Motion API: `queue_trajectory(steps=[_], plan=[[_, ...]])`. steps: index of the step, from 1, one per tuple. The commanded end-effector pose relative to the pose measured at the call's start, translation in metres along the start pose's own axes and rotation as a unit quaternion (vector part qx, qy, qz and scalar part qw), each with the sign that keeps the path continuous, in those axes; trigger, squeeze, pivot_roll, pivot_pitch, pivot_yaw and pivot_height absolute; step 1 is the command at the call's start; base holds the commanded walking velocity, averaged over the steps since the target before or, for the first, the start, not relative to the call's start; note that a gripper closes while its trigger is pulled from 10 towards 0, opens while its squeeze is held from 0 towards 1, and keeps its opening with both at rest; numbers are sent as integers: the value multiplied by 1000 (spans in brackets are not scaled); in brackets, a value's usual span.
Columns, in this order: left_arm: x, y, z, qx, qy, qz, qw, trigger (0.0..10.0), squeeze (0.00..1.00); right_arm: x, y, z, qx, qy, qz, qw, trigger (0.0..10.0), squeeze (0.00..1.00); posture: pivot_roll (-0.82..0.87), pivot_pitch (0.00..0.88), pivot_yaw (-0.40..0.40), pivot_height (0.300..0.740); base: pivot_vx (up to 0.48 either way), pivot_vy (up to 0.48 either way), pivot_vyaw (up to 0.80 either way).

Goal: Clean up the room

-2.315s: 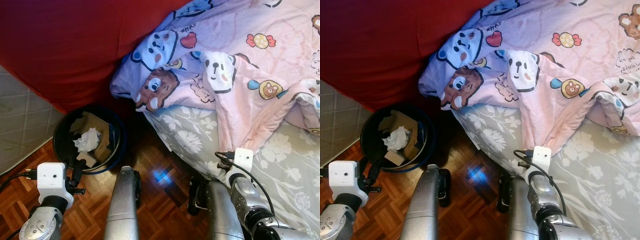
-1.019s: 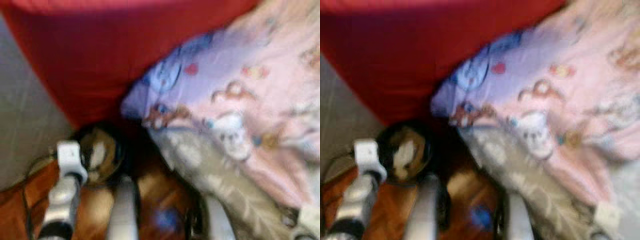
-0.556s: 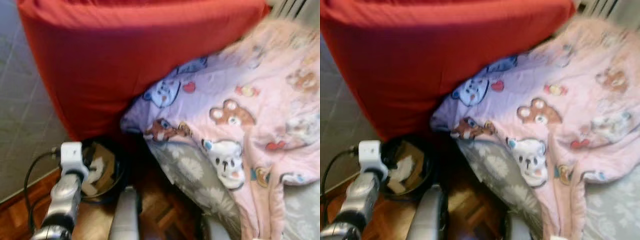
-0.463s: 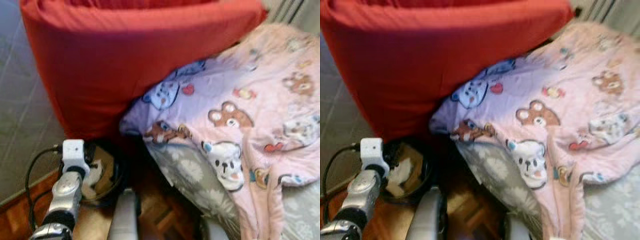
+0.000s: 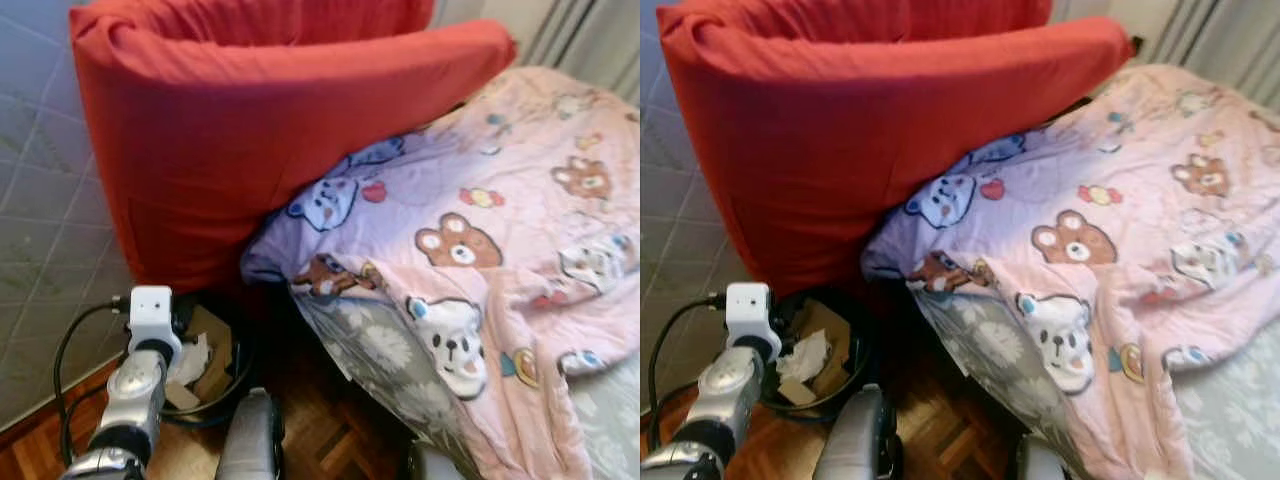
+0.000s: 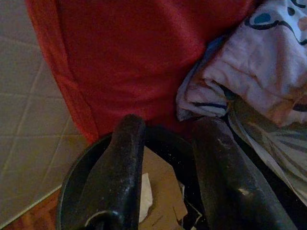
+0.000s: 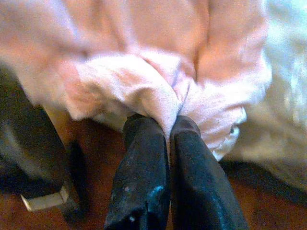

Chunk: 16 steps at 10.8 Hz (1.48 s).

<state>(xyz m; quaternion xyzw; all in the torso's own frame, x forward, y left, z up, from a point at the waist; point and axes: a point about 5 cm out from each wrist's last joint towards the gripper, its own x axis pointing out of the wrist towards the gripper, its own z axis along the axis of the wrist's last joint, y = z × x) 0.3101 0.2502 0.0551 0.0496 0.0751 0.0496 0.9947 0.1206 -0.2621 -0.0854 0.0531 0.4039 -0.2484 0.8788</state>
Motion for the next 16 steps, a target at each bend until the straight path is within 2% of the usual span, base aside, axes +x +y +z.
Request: queue_trajectory(steps=[1,2,3,7,11,16], plan=[[-7,1,-13,0,20,1,1000,10000,0,0,-1,5,24,-23,1,999,0,0,158,137,-34,631,0,0,0],[-9,2,-16,-1,24,0,1000,10000,0,1,3,14,40,-48,11,998,2706,0,159,140,-31,631,0,0,0],[-11,2,-20,-2,31,0,1000,10000,0,2,5,16,43,-55,15,997,10000,0,162,140,-28,631,0,0,0],[-15,4,-26,-2,46,-6,999,10000,0,2,13,15,45,-57,27,997,10000,0,172,144,-18,631,0,0,0],[-31,6,-53,-14,101,4,995,10000,0,3,24,20,50,-65,52,995,10000,0,175,145,-13,631,0,0,0],[-45,10,-71,-18,139,18,990,10000,0,3,26,20,42,-61,52,996,10000,0,177,144,-13,725,0,0,0]])
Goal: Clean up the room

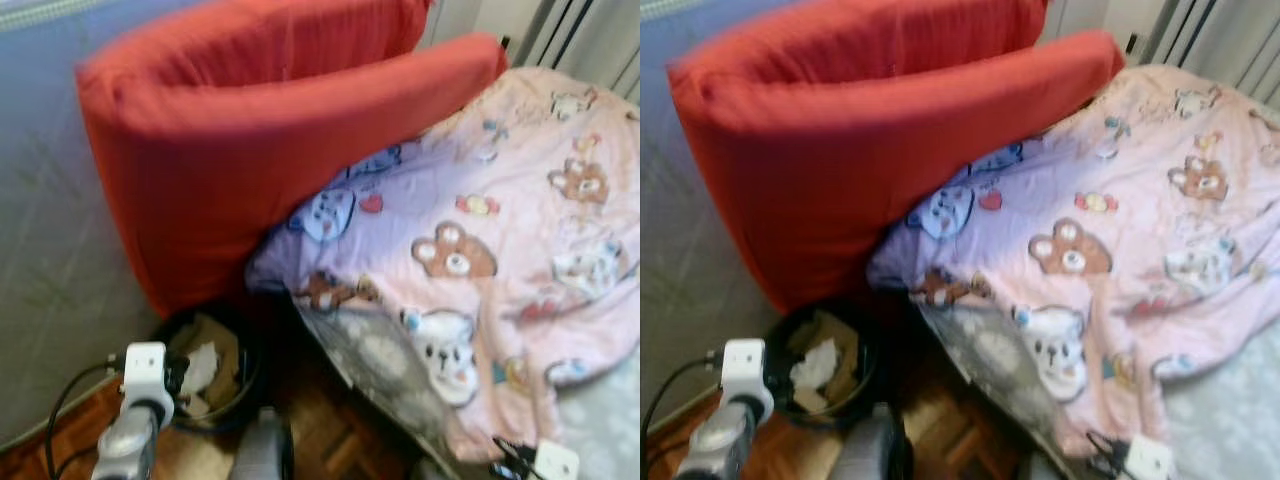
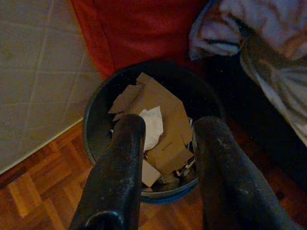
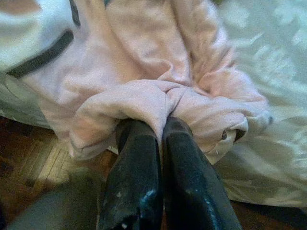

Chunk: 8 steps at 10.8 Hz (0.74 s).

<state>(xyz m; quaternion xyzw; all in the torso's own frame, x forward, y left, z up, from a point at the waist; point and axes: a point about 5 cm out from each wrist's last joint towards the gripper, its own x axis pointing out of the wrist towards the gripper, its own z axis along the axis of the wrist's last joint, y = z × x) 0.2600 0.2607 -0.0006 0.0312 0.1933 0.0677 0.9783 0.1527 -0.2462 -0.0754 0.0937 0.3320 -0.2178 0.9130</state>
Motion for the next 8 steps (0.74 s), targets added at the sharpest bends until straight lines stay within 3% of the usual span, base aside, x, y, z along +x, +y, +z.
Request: queue_trajectory(steps=[1,6,8], plan=[[-4,2,-11,-8,25,7,1000,10000,0,-2,-2,-5,2,7,-5,1000,10000,0,176,144,-11,740,0,0,0],[-9,5,-22,-8,49,15,999,10000,0,-2,-6,-5,0,12,-26,1000,10000,0,177,139,-6,740,0,0,0],[-9,3,-22,-9,51,15,999,10000,0,-5,-32,-9,-15,42,-119,992,10000,0,174,136,-7,740,0,0,0]])
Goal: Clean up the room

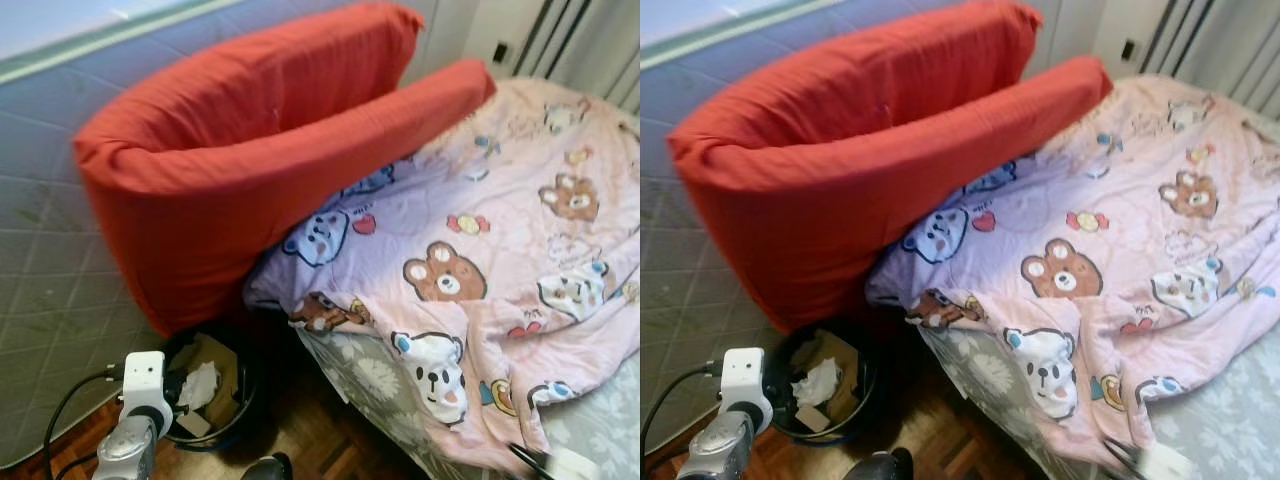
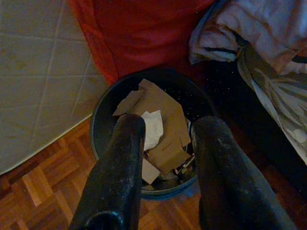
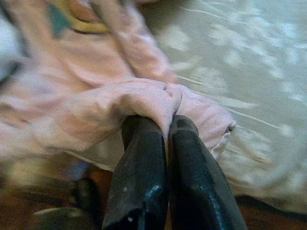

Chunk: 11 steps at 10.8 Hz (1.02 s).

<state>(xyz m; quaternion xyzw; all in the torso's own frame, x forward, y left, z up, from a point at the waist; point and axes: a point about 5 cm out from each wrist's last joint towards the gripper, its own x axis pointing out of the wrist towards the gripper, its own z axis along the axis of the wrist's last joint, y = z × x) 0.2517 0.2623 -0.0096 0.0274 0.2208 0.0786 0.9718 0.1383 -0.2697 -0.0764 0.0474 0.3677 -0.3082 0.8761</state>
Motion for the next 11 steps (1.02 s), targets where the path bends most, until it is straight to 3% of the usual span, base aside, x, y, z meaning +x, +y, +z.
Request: queue_trajectory(steps=[1,3,4,6,7,8,9,11], plan=[[-4,1,-11,-6,24,5,1000,10000,0,-3,-14,-11,-5,23,-40,999,10000,0,170,134,-10,740,0,0,0],[-3,0,-11,-7,27,4,1000,10000,0,-8,-37,-28,-29,71,-104,992,10000,0,167,134,-13,740,0,0,0],[-4,-1,-13,-8,30,4,1000,10000,0,-13,-40,-42,-51,115,-103,987,10000,0,162,133,-15,740,0,0,0],[-5,-2,-15,-8,37,2,999,10000,0,-28,-16,-78,-116,225,34,967,10000,0,158,132,-13,740,0,0,0],[-5,-2,-15,-8,37,2,999,10000,0,-30,-13,-80,-126,233,49,963,10000,0,157,133,-13,740,0,0,0],[-5,-3,-17,-6,40,0,999,10000,0,-37,1,-89,-178,255,110,944,10000,0,158,133,-14,740,0,0,0],[-5,-4,-18,-5,42,-4,999,10000,0,-46,15,-101,-217,292,191,912,10000,0,155,134,-15,740,0,0,0],[-5,-6,-18,-4,42,-5,999,10000,0,-50,5,-108,-296,304,192,885,10000,0,154,136,-17,740,0,0,0]])
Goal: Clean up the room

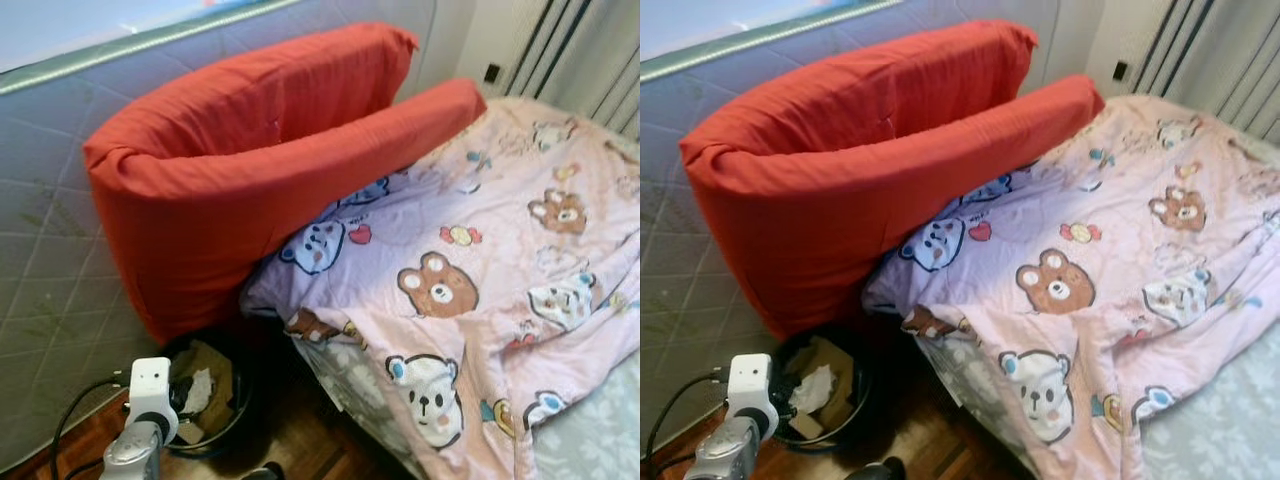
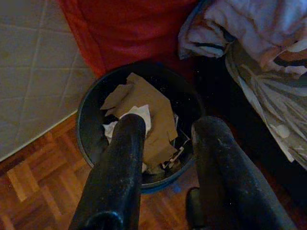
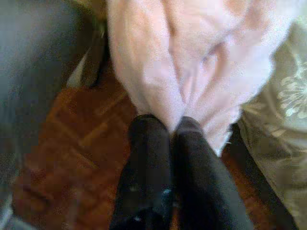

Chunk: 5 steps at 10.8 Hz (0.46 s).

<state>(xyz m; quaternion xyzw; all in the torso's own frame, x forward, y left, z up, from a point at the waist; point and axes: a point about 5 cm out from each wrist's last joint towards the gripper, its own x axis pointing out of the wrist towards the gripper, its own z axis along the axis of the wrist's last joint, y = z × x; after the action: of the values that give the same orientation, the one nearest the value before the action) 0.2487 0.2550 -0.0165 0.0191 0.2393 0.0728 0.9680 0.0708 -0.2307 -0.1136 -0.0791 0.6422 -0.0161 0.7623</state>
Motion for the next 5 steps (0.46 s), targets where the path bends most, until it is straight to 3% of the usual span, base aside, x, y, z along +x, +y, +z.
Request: queue_trajectory(steps=[1,2,3,4,5], plan=[[-4,1,-11,1,24,1,1000,10000,0,0,21,-25,-16,44,26,999,10000,0,154,137,-16,740,0,0,0],[-4,0,-11,2,24,-1,1000,10000,0,1,15,-2,78,-28,-5,997,10000,0,155,139,-15,740,0,0,0],[-4,0,-12,3,25,-2,1000,10000,0,-1,9,13,191,-97,-11,977,10000,0,152,139,-12,740,0,0,0],[-5,0,-13,4,27,-2,1000,10000,0,-2,4,13,216,-112,-24,970,10000,0,152,139,-12,740,0,0,0],[-7,1,-18,4,38,-1,999,10000,0,-4,-9,15,311,-147,-36,939,10000,0,158,136,-8,740,0,0,0]])
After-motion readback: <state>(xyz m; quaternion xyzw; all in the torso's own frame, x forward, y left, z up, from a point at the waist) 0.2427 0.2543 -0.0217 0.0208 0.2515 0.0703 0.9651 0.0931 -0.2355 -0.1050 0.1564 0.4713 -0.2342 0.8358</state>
